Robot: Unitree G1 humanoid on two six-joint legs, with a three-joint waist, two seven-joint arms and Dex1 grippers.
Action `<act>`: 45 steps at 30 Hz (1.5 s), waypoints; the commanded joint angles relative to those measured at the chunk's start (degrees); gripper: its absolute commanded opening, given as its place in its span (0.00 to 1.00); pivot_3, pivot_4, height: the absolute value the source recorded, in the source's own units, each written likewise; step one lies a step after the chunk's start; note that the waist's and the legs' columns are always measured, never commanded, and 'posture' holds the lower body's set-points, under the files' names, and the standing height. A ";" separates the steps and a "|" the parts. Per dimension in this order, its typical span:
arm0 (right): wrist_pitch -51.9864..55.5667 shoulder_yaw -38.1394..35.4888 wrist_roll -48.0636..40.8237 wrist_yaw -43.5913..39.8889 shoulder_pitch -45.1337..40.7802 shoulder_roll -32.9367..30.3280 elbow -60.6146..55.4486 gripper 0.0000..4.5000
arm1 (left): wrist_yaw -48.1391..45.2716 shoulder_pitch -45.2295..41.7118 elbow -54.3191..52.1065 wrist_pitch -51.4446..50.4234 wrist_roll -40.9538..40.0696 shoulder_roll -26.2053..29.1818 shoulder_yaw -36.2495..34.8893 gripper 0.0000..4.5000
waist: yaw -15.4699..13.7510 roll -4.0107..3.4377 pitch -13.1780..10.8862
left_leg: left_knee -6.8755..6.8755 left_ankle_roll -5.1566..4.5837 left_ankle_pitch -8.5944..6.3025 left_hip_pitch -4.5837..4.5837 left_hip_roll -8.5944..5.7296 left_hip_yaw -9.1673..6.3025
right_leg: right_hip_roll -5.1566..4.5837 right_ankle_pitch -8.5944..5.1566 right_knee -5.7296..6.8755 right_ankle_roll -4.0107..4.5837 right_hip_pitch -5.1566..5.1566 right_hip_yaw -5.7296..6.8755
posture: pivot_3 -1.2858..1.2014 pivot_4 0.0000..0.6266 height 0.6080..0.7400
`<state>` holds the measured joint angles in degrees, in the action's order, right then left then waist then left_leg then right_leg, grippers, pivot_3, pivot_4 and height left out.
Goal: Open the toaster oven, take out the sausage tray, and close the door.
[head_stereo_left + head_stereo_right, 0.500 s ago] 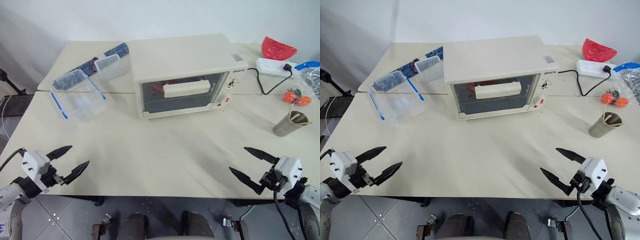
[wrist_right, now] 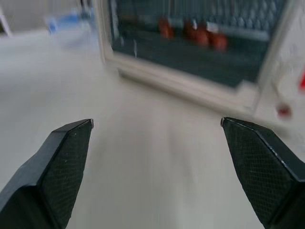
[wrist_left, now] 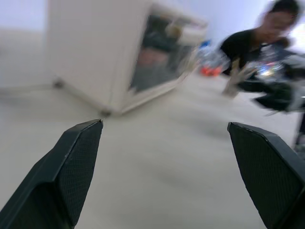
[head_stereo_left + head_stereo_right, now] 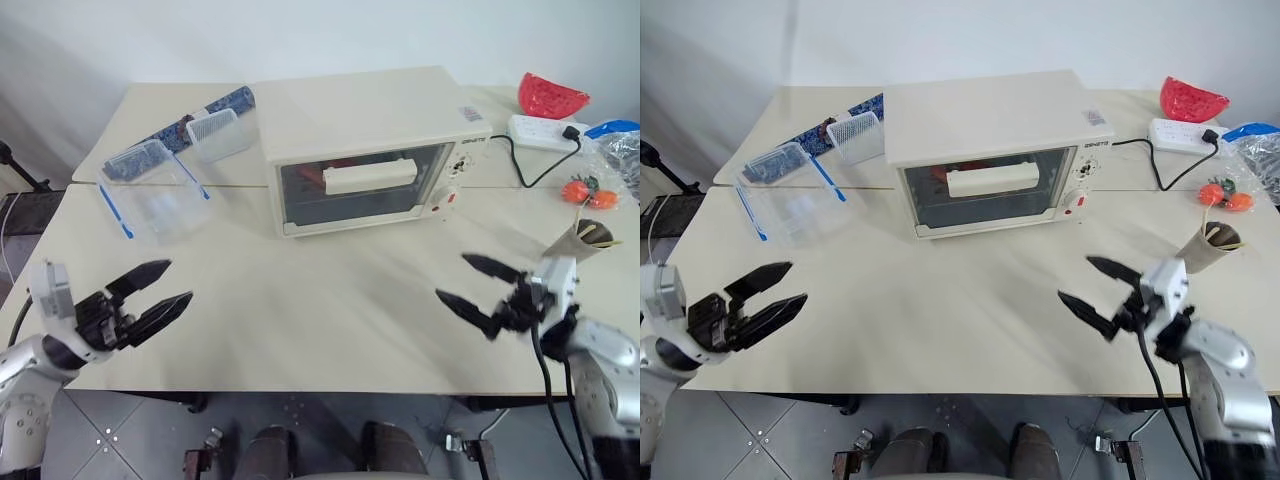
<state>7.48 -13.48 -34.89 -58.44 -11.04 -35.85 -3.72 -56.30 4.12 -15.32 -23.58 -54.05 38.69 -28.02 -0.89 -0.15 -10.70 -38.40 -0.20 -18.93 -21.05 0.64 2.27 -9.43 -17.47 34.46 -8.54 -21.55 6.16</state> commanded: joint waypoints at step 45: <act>-21.49 11.47 15.53 -16.60 -16.41 1.12 14.21 1.00 | 10.48 -26.64 9.55 -5.48 8.27 -8.18 13.32 0.74 | 0.09 0.11 -0.08 | -0.24 0.22 -0.08 -0.21 0.03 0.11 | 0.31 0.00 0.06 0.00 0.00 0.38 | 0.52 0.24 1.00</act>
<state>-11.80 -0.98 -19.24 -75.47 -27.15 -34.88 10.91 -47.62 -21.40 -5.84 -28.90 -47.23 31.31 -16.36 -0.80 -0.04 -10.78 -38.70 0.01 -19.02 -21.25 0.64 2.42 -9.13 -17.47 34.49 -8.54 -21.51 6.49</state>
